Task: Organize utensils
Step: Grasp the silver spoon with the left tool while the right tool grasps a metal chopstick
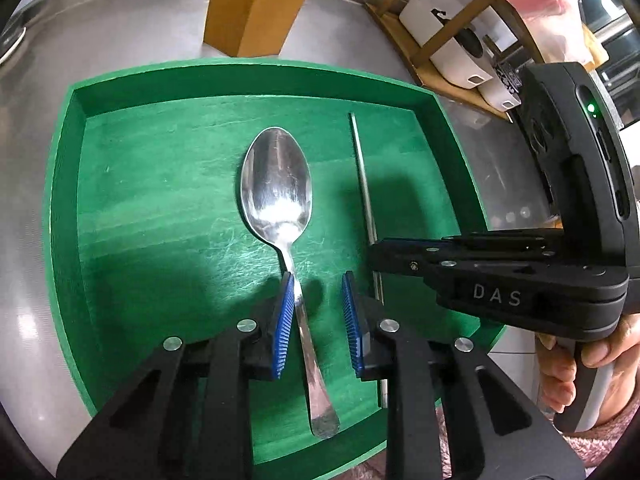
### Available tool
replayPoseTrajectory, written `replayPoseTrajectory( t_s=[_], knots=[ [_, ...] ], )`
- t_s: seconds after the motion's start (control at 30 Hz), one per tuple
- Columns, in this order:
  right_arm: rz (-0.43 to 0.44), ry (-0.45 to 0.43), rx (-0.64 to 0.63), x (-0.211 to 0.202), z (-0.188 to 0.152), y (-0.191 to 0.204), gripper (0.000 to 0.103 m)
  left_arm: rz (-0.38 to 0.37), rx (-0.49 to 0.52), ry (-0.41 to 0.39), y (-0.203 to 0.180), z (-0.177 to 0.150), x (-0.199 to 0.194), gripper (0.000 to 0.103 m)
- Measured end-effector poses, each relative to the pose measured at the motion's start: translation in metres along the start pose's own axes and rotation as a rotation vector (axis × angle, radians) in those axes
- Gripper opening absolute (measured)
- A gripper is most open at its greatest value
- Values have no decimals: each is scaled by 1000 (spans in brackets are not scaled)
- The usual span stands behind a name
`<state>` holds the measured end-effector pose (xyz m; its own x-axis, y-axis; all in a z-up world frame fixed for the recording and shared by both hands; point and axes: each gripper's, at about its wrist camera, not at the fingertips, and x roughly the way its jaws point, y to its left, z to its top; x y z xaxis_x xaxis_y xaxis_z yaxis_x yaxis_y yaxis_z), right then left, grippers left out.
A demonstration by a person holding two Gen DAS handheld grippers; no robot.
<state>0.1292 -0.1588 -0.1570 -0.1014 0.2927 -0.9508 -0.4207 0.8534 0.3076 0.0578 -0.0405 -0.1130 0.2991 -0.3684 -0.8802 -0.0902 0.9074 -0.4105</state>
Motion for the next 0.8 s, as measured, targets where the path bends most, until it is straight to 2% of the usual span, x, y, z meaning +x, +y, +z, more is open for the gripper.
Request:
replayPoseTrajectory(
  t_s=[0.07,0.1,0.13,0.37,0.57,0.67,0.8],
  knots=[
    [-4,7,1,-1,0,-2,7,33,11,10,-1,-1,0,22],
    [-13,9,5,-2,-1,-4,7,113,22,36,-2,-2,5,20],
    [-22,10,8,-3,-1,-5,7,148,33,38,-3,-1,7,20],
    [-35,26,82,-5,2,-16,10,206,-5,82,2,3,7,18],
    [-87,44,133,-4,3,-13,11,251,5,100,-3,4,10,15],
    [-128,62,97,-3,5,-7,7,282,29,102,-7,4,13,12],
    [-146,85,122,-1,9,-6,7,312,46,108,-6,4,14,4]
  ],
)
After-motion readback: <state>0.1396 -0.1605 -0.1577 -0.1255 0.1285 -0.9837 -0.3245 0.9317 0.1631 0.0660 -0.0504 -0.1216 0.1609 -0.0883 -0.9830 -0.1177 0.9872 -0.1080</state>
